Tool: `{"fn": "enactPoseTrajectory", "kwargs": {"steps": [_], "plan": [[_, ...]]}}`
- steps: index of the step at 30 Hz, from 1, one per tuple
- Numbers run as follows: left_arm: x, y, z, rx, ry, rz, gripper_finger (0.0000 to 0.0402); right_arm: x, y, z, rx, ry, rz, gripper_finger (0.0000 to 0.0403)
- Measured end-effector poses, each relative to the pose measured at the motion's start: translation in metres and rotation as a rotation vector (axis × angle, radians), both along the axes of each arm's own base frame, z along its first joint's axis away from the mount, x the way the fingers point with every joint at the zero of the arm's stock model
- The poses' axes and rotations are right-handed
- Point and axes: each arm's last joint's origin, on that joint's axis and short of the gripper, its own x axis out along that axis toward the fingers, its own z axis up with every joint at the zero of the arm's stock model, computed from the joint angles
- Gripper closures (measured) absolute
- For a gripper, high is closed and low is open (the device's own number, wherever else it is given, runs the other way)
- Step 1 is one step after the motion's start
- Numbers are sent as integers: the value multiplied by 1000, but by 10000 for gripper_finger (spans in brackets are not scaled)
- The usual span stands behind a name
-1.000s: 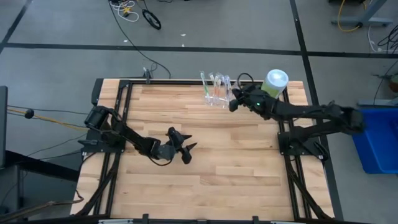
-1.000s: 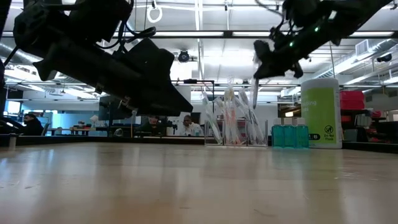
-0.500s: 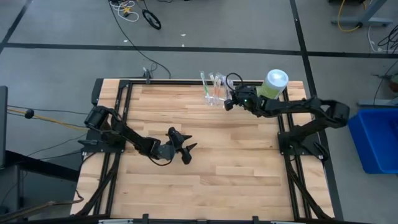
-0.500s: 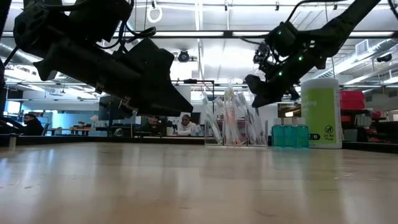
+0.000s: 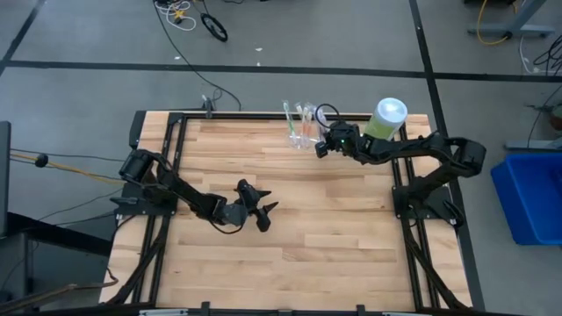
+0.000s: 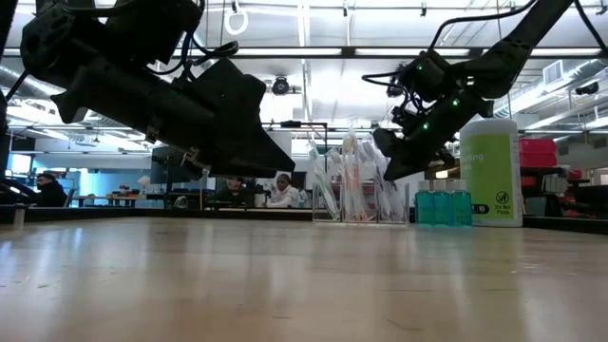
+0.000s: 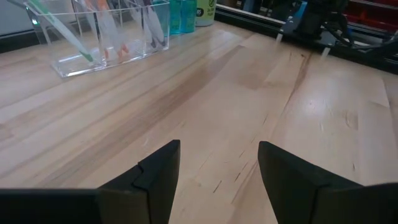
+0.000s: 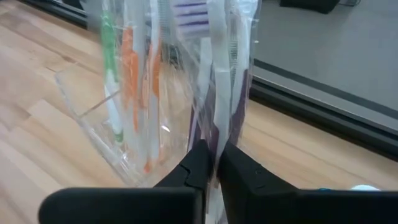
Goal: Pick & Place toothbrushing station
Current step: Put the purple toothbrush into the right section of the transparent organizer, then return to home position
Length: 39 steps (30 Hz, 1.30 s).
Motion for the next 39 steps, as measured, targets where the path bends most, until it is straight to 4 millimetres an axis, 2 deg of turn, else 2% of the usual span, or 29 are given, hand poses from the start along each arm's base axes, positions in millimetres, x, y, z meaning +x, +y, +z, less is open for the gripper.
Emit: {"fn": "enactPoseTrajectory", "kwargs": {"steps": [3, 14, 23, 27, 30, 37, 39], "plan": [[0, 0, 0, 0, 0, 0, 187, 0, 0, 1, 0, -1, 0, 362], [0, 0, 0, -2, -1, 1, 187, -2, 1, 4, 0, -5, 3, 242], [-1, -2, 4, 6, -6, -13, 187, -15, 11, 32, 16, -70, 77, 178], [-4, -5, 24, 42, -45, -44, 187, -26, 18, 49, 32, -97, 104, 170], [-12, -4, 46, 70, -93, -66, 187, -36, 24, 61, 38, -121, 138, 173], [-55, 10, 95, 132, -216, -87, 187, -53, 46, 92, -13, -210, 328, 192], [-71, 16, 102, 133, -243, -99, 187, -58, 55, 101, -30, -244, 415, 200]]}}
